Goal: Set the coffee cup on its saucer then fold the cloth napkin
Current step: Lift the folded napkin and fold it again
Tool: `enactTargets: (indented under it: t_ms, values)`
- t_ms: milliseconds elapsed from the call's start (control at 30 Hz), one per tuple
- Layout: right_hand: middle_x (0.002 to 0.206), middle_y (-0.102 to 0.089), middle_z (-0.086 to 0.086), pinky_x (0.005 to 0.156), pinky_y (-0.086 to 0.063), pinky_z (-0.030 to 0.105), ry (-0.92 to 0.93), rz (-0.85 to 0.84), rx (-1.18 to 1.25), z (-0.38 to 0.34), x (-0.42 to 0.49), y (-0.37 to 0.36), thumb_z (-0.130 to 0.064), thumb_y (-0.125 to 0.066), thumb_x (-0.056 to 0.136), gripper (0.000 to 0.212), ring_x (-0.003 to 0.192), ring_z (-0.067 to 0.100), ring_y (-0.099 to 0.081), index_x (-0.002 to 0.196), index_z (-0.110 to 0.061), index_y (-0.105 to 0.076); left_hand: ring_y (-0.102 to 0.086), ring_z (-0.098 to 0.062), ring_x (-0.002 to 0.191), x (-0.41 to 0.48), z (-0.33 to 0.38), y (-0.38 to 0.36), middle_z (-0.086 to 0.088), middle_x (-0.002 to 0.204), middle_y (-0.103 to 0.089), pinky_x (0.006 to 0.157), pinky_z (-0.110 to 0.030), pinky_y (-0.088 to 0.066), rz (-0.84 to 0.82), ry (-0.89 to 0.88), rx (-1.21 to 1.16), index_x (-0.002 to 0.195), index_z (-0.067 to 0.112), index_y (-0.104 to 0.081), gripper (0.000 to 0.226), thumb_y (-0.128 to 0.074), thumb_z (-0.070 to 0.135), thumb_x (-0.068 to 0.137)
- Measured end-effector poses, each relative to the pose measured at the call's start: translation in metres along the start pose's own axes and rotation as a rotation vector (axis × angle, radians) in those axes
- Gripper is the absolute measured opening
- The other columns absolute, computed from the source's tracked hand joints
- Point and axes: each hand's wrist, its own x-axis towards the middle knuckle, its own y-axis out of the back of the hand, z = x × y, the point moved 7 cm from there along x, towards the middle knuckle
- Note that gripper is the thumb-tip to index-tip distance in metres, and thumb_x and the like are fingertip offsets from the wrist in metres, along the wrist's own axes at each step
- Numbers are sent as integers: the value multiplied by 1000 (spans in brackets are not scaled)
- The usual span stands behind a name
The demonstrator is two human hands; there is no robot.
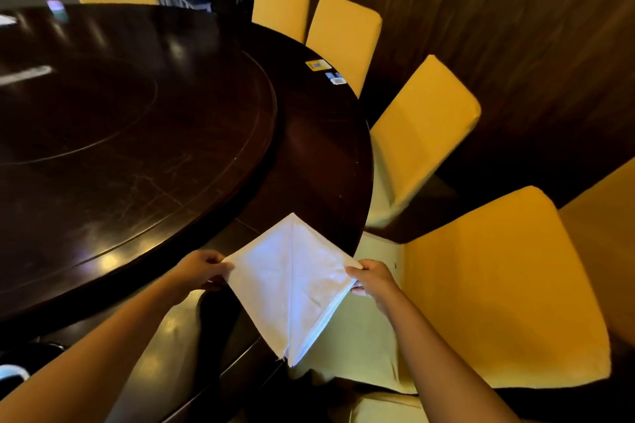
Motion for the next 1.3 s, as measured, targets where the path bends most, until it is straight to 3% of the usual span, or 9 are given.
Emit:
enactTargets:
  t_ms: [233, 433, 533, 633, 800, 967, 1033, 1133, 1300]
  values:
    - [37, -54, -6, 57, -52, 25, 3, -94, 175, -29, -6, -7, -6, -62, 86, 6, 35, 4, -54, 83, -10, -58, -56, -21, 69, -33, -11, 38, -10, 74, -57, 69, -30, -52, 57, -60, -297, 83, 7, -63, 7, -59, 11, 88]
    - [56, -49, 3, 46, -49, 24, 53, -124, 205, -62, -12, -15, -6, -60, 88, 20, 37, 5, -51, 108, -8, -57, -60, -18, 73, -53, -13, 59, -9, 92, -64, 56, -20, -56, 114, -107, -462, 110, 16, -61, 24, -61, 11, 87]
    - [79, -61, 3, 59, -50, 24, 176, -198, 127, -93, -27, -26, -9, -58, 89, 26, 59, 7, -61, 114, -17, -58, -61, -23, 84, -65, -4, 66, -14, 103, -63, 69, -26, -58, 115, -162, -489, 109, 16, -64, 23, -59, 10, 88]
    - [95, -53, 7, 77, -53, 30, 323, -269, -107, -119, -41, -32, -7, -66, 83, 36, 86, 18, -59, 117, -17, -59, -61, -30, 95, -78, 9, 71, -21, 113, -60, 86, -38, -53, 154, -221, -363, 112, 14, -62, 31, -64, 4, 83]
    - [107, -62, 4, 80, -43, 28, 602, -72, -600, -154, -51, -36, -7, -70, 76, 32, 96, 17, -56, 107, -11, -66, -59, -19, 90, -105, 48, 87, -11, 107, -66, 80, -29, -47, 529, -484, 281, 107, 11, -67, 24, -66, 12, 82]
    - [78, -65, 1, 70, -40, 30, 688, -3, -576, -175, -57, -28, -19, -71, 77, 8, 77, 15, -58, 69, -21, -70, -54, -20, 87, -116, 57, 102, -12, 96, -63, 72, -28, -41, 631, -542, 398, 95, 9, -69, 14, -63, 18, 85]
    - [69, -59, -2, 67, -42, 30, 626, -132, -444, -173, -60, -27, -19, -70, 78, 23, 68, 11, -55, 56, -26, -64, -55, -16, 85, -120, 51, 109, -5, 93, -62, 71, -25, -43, 589, -540, 235, 92, 13, -67, 11, -62, 20, 86]
    - [88, -70, 9, 71, -57, 26, 392, -361, -192, -157, -56, -30, -20, -69, 81, 8, 79, 19, -69, 79, -12, -69, -64, -16, 78, -121, 33, 104, -7, 86, -65, 62, -19, -54, 375, -473, -287, 88, 16, -64, 6, -58, 14, 88]
    - [85, -69, 10, 59, -57, 25, 174, -339, -247, -123, -41, -45, -20, -66, 84, 11, 71, 18, -66, 83, -10, -63, -59, -19, 61, -106, -1, 75, -15, 76, -58, 50, -22, -58, 279, -180, -557, 98, -1, -60, 11, -56, 2, 88]
